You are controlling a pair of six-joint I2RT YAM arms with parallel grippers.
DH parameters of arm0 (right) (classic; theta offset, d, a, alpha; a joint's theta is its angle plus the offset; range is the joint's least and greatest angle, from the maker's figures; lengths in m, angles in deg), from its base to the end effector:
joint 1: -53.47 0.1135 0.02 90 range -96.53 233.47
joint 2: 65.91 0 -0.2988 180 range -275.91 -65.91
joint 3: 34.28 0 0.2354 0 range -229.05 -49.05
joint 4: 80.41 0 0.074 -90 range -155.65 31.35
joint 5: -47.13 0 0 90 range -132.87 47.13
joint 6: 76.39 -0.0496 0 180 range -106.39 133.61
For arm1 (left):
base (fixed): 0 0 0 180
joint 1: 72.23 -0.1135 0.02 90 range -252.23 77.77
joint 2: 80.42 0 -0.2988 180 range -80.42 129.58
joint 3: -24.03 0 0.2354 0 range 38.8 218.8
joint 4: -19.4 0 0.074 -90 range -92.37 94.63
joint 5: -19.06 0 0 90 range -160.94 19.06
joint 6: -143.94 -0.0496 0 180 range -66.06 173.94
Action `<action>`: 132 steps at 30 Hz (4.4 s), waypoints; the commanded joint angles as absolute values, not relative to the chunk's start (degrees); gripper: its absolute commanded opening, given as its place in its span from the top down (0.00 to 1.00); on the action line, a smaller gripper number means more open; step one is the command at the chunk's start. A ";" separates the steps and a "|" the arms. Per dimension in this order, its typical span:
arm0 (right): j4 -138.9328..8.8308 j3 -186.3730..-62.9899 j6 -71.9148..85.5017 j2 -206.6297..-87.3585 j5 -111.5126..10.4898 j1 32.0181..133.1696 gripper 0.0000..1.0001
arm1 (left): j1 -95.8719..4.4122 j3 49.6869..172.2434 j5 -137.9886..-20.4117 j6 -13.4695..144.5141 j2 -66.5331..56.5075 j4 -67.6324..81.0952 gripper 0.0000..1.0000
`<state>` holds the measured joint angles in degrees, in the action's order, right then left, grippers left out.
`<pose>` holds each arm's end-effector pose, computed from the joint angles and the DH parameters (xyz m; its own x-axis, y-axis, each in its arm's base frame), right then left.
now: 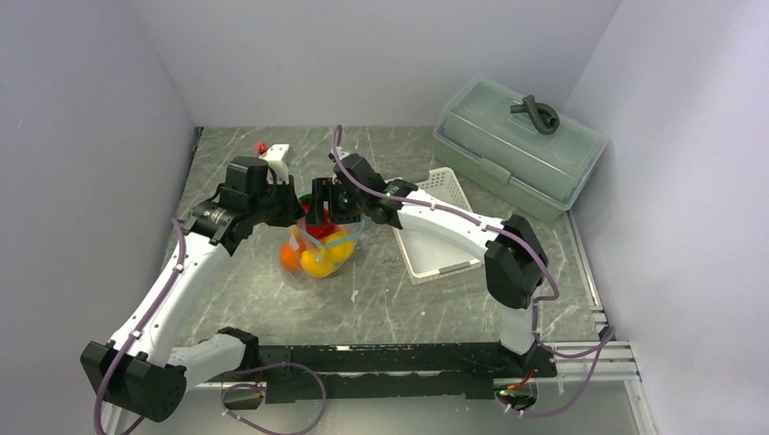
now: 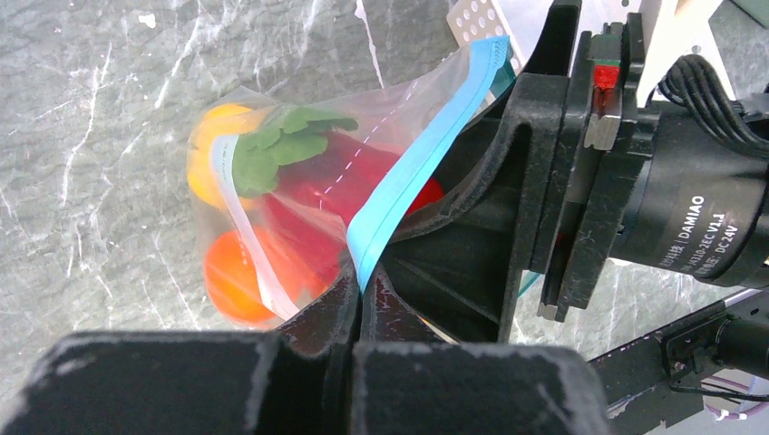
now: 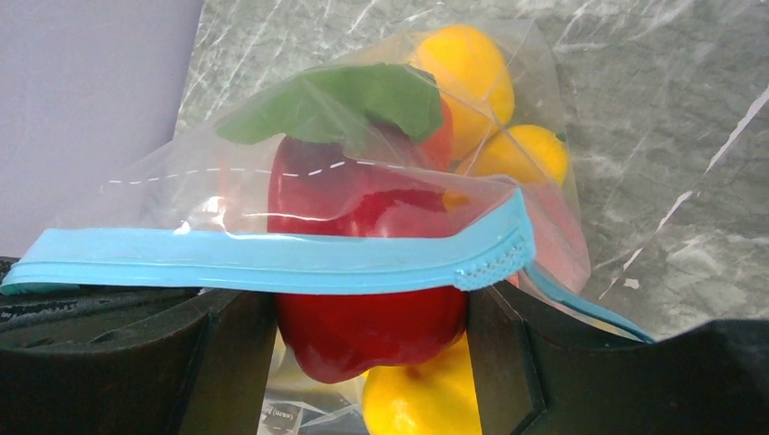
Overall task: Place the food in the zip-top bag and seal the zipper
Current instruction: Place the fake vegetable in the zipper food storage bag, then adjust the zipper food storage bag at the center of the board.
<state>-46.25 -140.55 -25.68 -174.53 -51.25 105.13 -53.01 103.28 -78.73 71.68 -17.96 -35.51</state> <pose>0.2732 0.3571 0.3138 -0.8230 -0.0307 -0.5672 -0.4231 0.6994 0.5761 0.1905 -0.0735 0.3704 -0.6852 -0.0808 -0.7238 0.2289 0.9195 -0.3194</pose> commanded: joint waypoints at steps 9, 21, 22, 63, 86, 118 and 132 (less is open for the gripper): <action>-43.60 -142.50 -19.78 -168.49 -45.89 105.41 0.22 | -52.90 103.47 -79.47 71.81 -18.73 -33.60 1.00; -45.43 -140.40 -17.82 -165.09 -46.09 105.41 0.00 | -52.89 103.44 -79.03 71.79 -18.77 -33.69 1.00; -45.54 -140.27 -17.50 -164.65 -46.12 105.41 0.00 | -52.89 103.43 -79.03 71.83 -18.80 -33.69 1.00; -49.85 -120.76 -0.50 -138.87 -56.95 106.06 0.05 | -52.96 109.55 -64.25 99.85 -20.31 -36.98 1.00; -52.34 -120.77 -5.21 -142.22 -46.03 113.36 0.19 | -52.98 120.20 -59.18 125.82 -15.48 -52.20 1.00; -56.20 -127.39 -18.32 -156.24 -28.39 117.53 0.53 | -53.16 119.83 -70.28 140.09 -12.48 -52.58 1.00; -52.90 -128.41 -11.12 -153.65 -28.28 117.54 1.00 | -53.55 119.18 -69.31 137.35 -12.78 -53.59 1.00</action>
